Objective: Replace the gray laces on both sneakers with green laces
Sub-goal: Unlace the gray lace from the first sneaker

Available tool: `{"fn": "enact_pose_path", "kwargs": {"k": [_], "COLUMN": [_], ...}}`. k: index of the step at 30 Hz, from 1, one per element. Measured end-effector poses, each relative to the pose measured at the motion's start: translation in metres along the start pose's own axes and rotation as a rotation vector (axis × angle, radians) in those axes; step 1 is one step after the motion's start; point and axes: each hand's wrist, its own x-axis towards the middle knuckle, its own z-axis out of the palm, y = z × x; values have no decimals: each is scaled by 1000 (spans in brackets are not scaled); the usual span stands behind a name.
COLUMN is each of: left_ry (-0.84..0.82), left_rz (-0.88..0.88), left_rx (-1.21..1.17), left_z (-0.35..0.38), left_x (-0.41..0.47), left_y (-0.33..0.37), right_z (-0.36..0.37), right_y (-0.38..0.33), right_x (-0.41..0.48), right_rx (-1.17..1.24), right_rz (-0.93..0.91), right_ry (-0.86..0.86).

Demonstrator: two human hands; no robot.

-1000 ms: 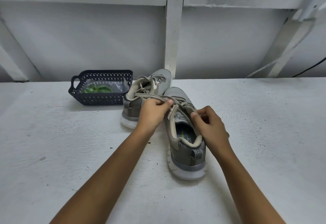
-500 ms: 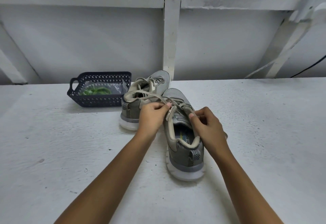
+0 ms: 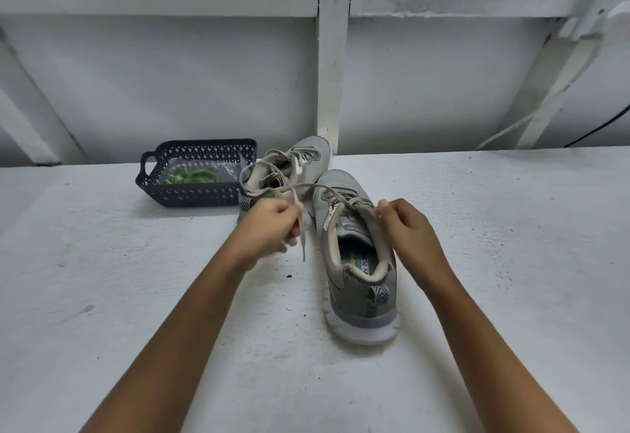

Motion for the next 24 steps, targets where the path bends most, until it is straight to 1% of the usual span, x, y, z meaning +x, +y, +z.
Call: {"fn": "enact_pose_path", "kwargs": {"k": [2,3,4,5,7,9,11,13,15,16,18,20,22,24], "left_ry": [-100,-112,-97,-69,13,107,191,257,264,227,145,97,112,132], "left_rz": [-16,-3,18,41,105,206,341,498,617,644,630,579,564,535], "left_rx": [387,560,677,732,747,702,644,672,793,840,932,987,919,736], "left_z": [-9,-11,-13,-13,-11,-6,0,7,14,17,21,22,22,20], "left_x": [-5,-7,-10,-12,-16,-15,-8,6,21,28,36,41,39,29], "left_y": [-5,-5,-4,0,10,18,23,22,18,17,15,15,18,24], "right_z": [-2,-3,-3,-3,-3,-2,0,2,1,-1,-5,-9,-14,-18], "right_y": [2,3,5,5,7,7,7,8,7,4,-4,-11,-16,-21], "right_x": [10,17,23,29,42,53,59,62,61,59,51,41,32,23], "right_rx": [-27,-44,-67,-95,-163,-231,-255,-274,-284,-271,-209,-179,-165,-135], "right_rz": [-19,-34,-47,-59,-73,-67,-48,-51,-72,-83,-107,-133,-151,-170], "right_ry": [-16,-25,-43,-67,-124,-183,-224,-212,-173,-150,-111,-82,-62,-55]}}
